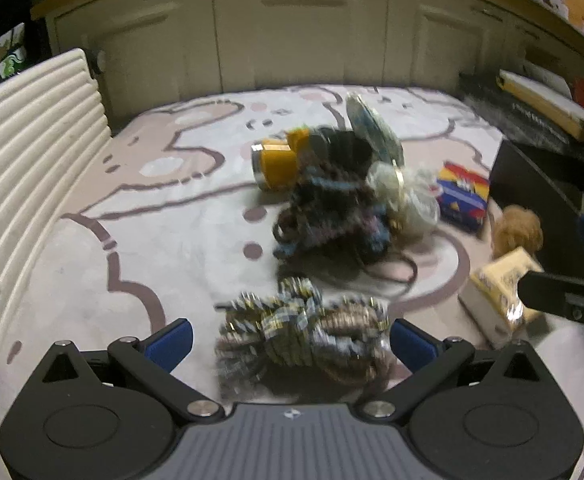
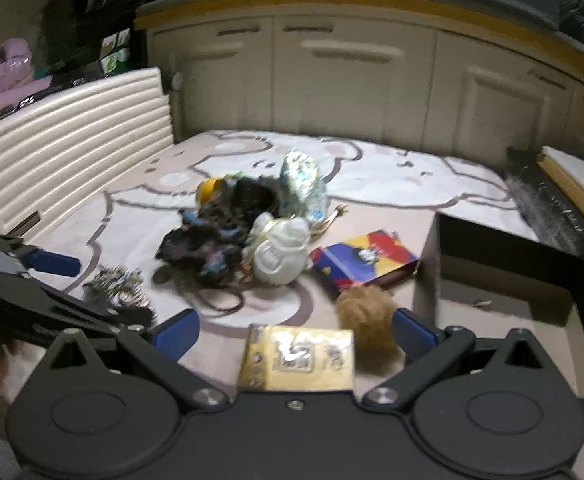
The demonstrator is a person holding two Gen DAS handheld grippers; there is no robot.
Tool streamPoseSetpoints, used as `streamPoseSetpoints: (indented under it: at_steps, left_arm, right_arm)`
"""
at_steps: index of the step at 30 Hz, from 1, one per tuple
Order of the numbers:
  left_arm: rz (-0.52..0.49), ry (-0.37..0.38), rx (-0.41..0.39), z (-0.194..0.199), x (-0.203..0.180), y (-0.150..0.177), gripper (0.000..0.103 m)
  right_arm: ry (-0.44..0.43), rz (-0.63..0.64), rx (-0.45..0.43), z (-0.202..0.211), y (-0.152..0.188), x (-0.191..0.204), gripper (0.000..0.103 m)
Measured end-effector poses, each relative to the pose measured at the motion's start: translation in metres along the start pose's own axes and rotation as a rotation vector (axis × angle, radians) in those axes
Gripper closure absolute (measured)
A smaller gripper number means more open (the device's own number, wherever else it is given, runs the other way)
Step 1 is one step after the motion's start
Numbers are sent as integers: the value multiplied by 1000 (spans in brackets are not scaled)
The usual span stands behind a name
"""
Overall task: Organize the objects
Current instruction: 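Lower the left gripper onto the braided rope while the right gripper grasps the yellow tissue pack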
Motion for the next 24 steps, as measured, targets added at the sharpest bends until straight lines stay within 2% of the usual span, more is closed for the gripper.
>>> streamPoseSetpoints:
  at_steps: [9, 12, 17, 21, 24]
  left_arm:
    - [-35, 11, 35, -18, -2, 18, 0]
    - [-9, 50, -4, -18, 3, 24, 0]
    - [-23, 52, -52, -17, 3, 29, 0]
    - [-43, 79, -32, -16, 6, 27, 0]
    - [-13, 114, -35, -14, 12, 25, 0]
  right_arm:
    - [-40, -30, 110, -17, 15, 7, 0]
    - [-27, -61, 139, -23, 17, 3, 0]
    - [-36, -120, 190, -32, 21, -1, 0]
    - [-72, -146, 217, -39, 22, -2, 0]
    - [-93, -158, 219, -42, 21, 0, 0]
Point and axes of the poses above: each gripper's, at about its wrist camera, not at the fingertips, and z roughly against the way its jaws point, x to its left, y to its underside, the point moved 7 cm from there along -z, roughly the way its jaws point, and after that the axes turned 14 degrees about x, right-handed, at the moved point
